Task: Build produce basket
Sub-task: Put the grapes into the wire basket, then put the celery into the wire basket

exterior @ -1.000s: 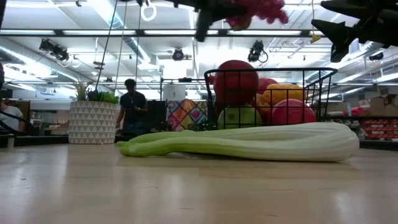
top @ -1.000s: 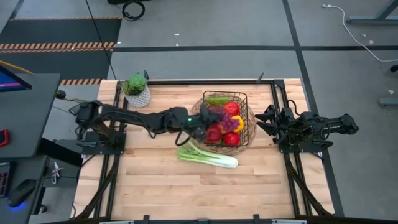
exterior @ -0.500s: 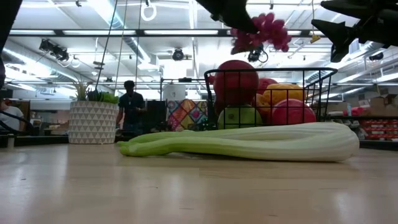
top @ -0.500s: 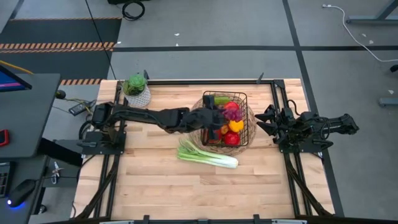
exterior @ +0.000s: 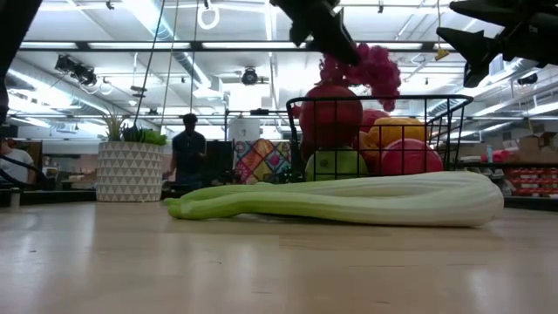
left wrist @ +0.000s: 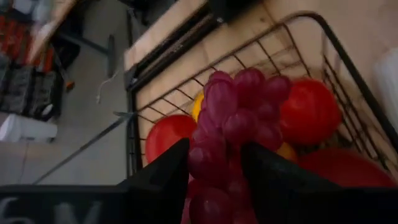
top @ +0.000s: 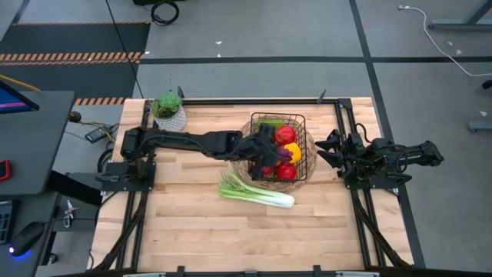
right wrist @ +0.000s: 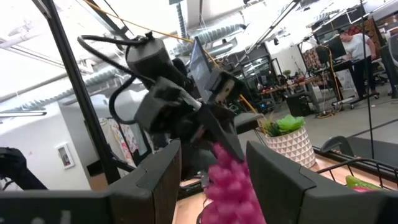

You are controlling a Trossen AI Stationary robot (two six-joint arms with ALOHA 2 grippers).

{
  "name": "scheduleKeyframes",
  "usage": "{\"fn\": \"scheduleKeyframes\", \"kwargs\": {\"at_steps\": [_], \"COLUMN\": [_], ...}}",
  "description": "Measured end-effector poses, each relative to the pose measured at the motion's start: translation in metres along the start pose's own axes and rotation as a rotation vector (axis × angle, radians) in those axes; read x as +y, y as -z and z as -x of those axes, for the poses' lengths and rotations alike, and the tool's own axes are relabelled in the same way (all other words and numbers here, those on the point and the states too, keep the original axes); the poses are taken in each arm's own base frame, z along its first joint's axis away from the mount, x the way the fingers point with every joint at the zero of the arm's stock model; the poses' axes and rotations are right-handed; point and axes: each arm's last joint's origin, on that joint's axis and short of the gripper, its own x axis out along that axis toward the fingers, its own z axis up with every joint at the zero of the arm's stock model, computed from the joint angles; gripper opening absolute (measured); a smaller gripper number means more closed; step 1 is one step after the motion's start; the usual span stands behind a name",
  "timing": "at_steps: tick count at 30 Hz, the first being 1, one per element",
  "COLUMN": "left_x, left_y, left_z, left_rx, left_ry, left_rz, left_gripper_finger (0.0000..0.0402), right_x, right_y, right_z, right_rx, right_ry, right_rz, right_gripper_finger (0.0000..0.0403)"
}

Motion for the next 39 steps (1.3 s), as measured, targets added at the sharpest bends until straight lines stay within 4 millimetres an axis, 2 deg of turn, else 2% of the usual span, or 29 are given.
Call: {"fn": "scheduleKeyframes", "kwargs": {"at_steps": [6, 10, 20, 25, 30, 34, 36, 37, 39], "left_x": [-0.010, -0.010, -0.009, -0.011, -0.013, -0.014, -0.010, -0.010, -0.014], "left_y": [0.006, 0.006, 0.004, 0.003, 0.001, -0.003, -0.008, -0.009, -0.011], "left_z": [-0.019, -0.018, -0.018, -0.017, -0.016, -0.007, 0.003, 0.008, 0.021], "left_rx": [0.008, 0.004, -0.008, -0.009, -0.004, 0.094, 0.103, 0.086, 0.010], "left_ry": [0.060, 0.058, 0.047, 0.053, 0.044, -0.097, -0.155, -0.133, 0.020], "left_rz": [-0.104, -0.156, -0.147, -0.152, -0.168, -0.243, -0.205, -0.179, -0.163], "left_gripper_finger": [0.0143, 0.0144, 0.0165, 0.0196, 0.0255, 0.0300, 0.0311, 0.0313, 0.0314], "right_x": [0.000, 0.000, 0.000, 0.000, 0.000, 0.000, 0.000, 0.000, 0.000], "right_y": [0.000, 0.000, 0.000, 0.000, 0.000, 0.000, 0.000, 0.000, 0.000], "right_z": [0.000, 0.000, 0.000, 0.000, 0.000, 0.000, 0.000, 0.000, 0.000], "right_rx": [-0.001, 0.002, 0.000, 0.000, 0.000, 0.000, 0.000, 0.000, 0.001], "right_ry": [0.001, 0.001, 0.001, 0.000, 0.000, 0.000, 0.000, 0.000, 0.001], "right_rz": [0.000, 0.001, 0.000, 0.000, 0.000, 0.000, 0.000, 0.000, 0.000], "right_gripper_finger": [0.0187, 0.0187, 0.0187, 0.0187, 0.0187, 0.0187, 0.0187, 0.0187, 0.0187]}}
